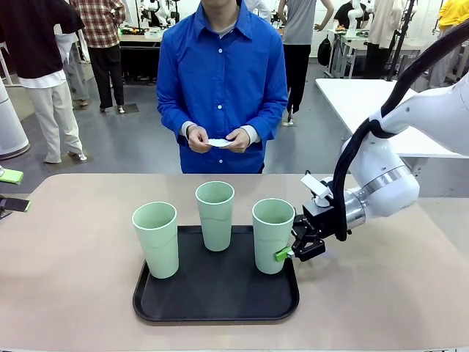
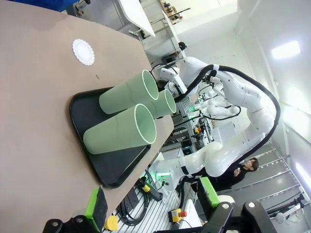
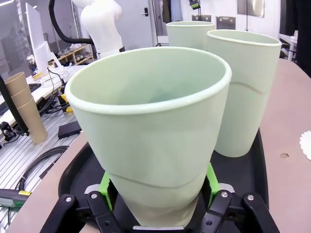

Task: Place coasters on the table and set cups on them.
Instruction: Pick up one Reusable plastic cup and place it on a coaster set by the human.

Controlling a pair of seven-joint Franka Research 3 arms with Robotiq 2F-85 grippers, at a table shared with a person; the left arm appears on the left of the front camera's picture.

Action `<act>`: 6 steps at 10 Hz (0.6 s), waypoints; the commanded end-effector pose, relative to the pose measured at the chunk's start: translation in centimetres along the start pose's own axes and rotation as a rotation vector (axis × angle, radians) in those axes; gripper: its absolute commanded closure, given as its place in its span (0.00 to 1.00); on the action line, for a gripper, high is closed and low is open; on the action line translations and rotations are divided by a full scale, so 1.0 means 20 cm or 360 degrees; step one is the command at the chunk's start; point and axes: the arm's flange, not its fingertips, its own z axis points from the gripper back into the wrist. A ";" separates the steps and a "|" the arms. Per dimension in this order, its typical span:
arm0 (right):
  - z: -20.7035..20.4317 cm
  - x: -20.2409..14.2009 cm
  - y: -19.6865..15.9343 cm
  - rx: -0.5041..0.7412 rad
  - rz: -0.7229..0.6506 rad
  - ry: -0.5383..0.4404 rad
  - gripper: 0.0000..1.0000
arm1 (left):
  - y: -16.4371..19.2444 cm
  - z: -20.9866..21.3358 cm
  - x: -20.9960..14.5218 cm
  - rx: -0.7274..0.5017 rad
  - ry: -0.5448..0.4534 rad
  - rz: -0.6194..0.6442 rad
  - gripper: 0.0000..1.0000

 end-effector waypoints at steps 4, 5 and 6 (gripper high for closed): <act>0.04 0.30 0.10 -0.0185 -0.0113 -0.0027 1.00 | 0.00 0.00 0.00 -0.0017 -0.0012 -0.0010 0.00; 0.06 0.45 0.13 -0.0233 -0.0087 -0.0009 1.00 | 0.00 0.00 0.00 -0.0017 -0.0012 -0.0010 0.00; 0.07 0.61 0.15 -0.0254 -0.0072 0.0013 1.00 | 0.00 0.00 0.00 -0.0017 -0.0012 -0.0010 0.00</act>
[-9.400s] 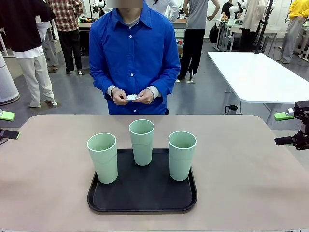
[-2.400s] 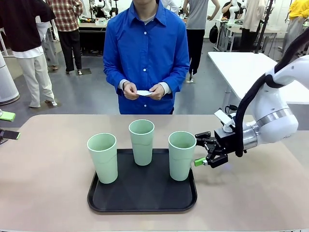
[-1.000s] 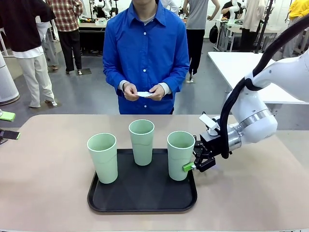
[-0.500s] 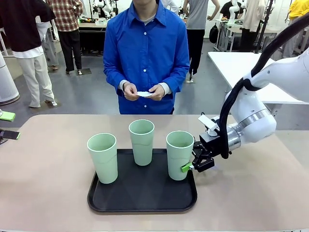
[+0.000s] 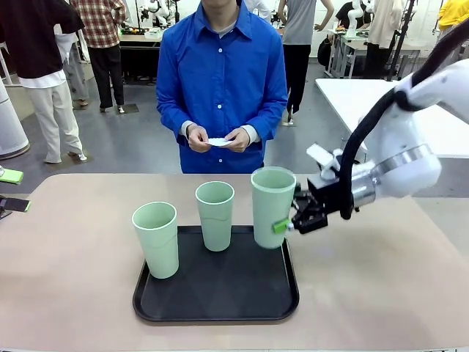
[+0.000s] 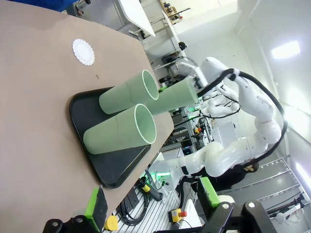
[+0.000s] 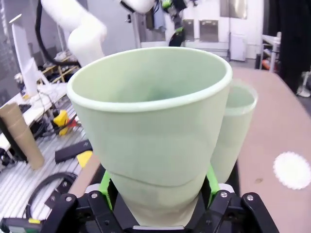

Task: Place coasters on the table and set cups on them.
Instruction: Pick up one Reusable plastic cup and place it on a coaster set by the human.

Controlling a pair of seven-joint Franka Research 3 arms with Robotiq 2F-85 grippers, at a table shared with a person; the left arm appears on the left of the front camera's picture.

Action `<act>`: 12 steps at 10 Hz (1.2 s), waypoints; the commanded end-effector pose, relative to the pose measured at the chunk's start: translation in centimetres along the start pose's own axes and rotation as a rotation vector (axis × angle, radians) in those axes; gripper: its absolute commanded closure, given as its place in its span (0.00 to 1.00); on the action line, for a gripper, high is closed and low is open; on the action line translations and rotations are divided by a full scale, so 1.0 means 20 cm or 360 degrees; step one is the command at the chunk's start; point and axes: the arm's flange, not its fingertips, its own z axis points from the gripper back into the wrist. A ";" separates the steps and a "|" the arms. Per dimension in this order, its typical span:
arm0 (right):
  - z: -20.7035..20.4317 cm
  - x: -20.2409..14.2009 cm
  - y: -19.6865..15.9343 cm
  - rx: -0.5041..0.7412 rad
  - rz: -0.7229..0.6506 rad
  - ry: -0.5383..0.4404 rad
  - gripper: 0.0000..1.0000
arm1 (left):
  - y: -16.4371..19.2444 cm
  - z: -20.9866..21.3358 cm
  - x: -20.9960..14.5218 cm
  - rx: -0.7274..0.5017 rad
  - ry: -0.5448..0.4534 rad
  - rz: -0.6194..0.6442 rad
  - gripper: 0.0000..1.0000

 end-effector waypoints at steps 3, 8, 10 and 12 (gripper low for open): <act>-0.01 0.55 0.14 -0.0187 -0.0027 0.0083 1.00 | 0.00 0.00 0.00 -0.0017 -0.0013 -0.0010 0.00; 0.02 0.69 0.17 -0.0186 0.0028 0.0107 1.00 | 0.00 0.00 0.00 -0.0017 -0.0013 -0.0010 0.00; 0.02 0.69 0.17 -0.0186 0.0028 0.0107 1.00 | 0.00 0.00 0.00 -0.0017 -0.0013 -0.0010 0.00; 0.02 0.69 0.18 -0.0202 0.0021 0.0122 0.18 | 0.00 0.00 0.00 -0.0017 -0.0013 -0.0010 0.00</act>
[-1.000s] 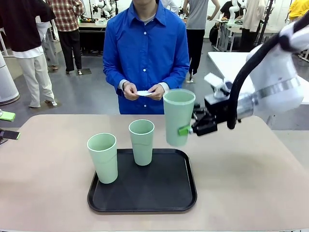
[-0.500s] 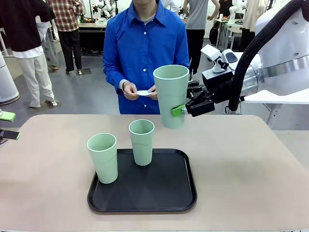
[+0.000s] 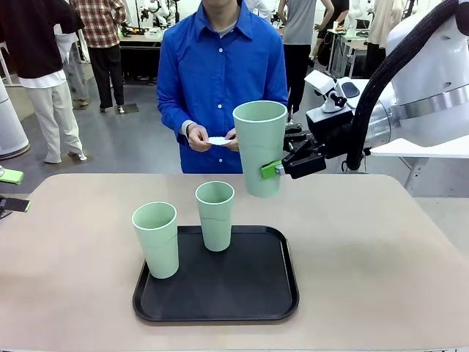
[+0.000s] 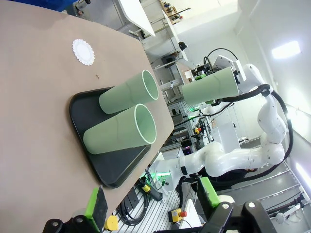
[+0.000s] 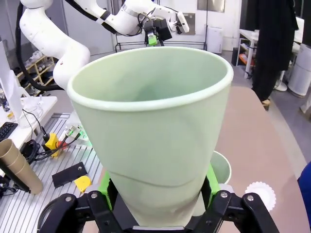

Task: Place coasters on the table and set cups on them.
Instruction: Pick up one Reusable plastic cup and place it on a coaster set by the human.

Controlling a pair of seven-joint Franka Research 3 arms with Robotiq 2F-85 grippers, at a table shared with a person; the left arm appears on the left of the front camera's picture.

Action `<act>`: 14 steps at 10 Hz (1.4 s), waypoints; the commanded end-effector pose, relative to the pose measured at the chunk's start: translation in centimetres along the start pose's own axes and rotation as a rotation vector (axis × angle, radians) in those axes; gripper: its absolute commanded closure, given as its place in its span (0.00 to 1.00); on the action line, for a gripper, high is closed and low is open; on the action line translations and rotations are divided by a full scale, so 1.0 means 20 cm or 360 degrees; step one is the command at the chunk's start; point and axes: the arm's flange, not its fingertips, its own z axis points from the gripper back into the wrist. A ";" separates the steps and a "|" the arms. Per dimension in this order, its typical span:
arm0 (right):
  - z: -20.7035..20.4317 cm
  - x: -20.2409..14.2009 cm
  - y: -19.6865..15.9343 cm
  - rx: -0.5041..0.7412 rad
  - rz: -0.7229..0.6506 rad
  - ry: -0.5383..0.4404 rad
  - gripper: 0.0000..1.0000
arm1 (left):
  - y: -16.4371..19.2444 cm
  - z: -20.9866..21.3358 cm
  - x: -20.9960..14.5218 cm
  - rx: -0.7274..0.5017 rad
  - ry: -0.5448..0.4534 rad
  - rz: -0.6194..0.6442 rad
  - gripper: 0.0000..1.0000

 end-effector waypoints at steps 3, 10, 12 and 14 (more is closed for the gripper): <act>0.20 0.02 -0.45 -0.0137 -0.0057 -0.0095 0.18 | 0.00 0.00 0.00 -0.0017 -0.0013 -0.0010 0.00; 0.24 -0.14 -0.94 -0.0091 -0.0189 -0.0084 0.18 | 0.00 0.00 0.00 -0.0017 -0.0013 -0.0010 0.00; 0.25 -0.19 -0.94 -0.0164 -0.0157 -0.0119 0.18 | 0.00 0.00 0.00 -0.0017 -0.0013 -0.0010 0.00; 0.25 -0.19 -0.94 -0.0164 -0.0157 -0.0119 0.18 | 0.00 0.00 0.00 -0.0017 -0.0013 -0.0010 0.00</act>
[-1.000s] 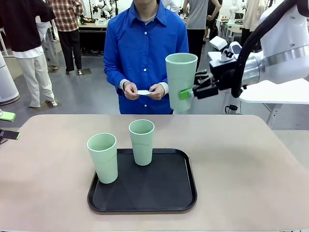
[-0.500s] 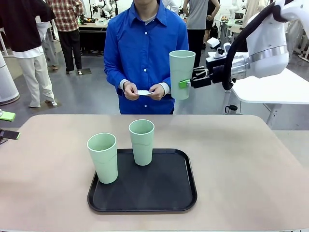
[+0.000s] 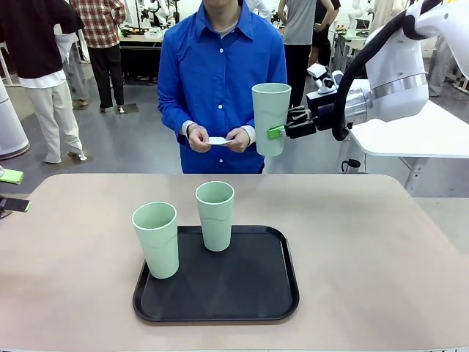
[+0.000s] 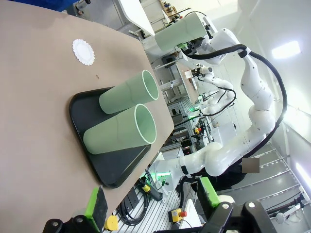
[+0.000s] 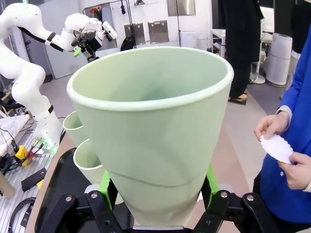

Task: Place coasters on the table and set cups on them.
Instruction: Pick up one Reusable plastic cup and place it on a coaster set by the human.

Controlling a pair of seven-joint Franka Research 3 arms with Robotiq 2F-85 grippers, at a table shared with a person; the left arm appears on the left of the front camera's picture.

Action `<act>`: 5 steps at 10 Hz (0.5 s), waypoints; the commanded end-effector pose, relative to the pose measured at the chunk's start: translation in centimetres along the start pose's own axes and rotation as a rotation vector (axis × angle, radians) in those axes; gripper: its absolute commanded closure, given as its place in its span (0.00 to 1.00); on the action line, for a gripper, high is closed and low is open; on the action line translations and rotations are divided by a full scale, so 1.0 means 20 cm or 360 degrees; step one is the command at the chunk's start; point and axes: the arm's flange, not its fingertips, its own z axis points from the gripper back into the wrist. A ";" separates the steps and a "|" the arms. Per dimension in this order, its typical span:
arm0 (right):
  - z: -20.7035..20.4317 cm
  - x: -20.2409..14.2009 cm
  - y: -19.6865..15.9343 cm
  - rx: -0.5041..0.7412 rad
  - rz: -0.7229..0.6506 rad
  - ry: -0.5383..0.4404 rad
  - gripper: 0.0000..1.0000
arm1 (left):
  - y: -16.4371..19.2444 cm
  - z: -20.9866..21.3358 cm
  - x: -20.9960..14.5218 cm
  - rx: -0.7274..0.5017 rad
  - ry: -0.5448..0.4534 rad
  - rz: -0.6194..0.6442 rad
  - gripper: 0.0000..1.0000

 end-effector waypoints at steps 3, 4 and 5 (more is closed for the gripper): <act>-0.09 -0.04 0.00 0.0182 -0.0050 0.0111 0.18 | 0.00 0.00 0.00 -0.0018 -0.0013 -0.0010 0.00; -0.20 -0.09 -0.03 0.0261 -0.0012 0.0192 0.18 | 0.00 0.00 0.00 -0.0018 -0.0013 -0.0010 0.00; -0.27 -0.12 -0.07 0.0276 -0.0002 0.0170 0.18 | 0.00 0.00 0.00 -0.0018 -0.0013 -0.0010 0.00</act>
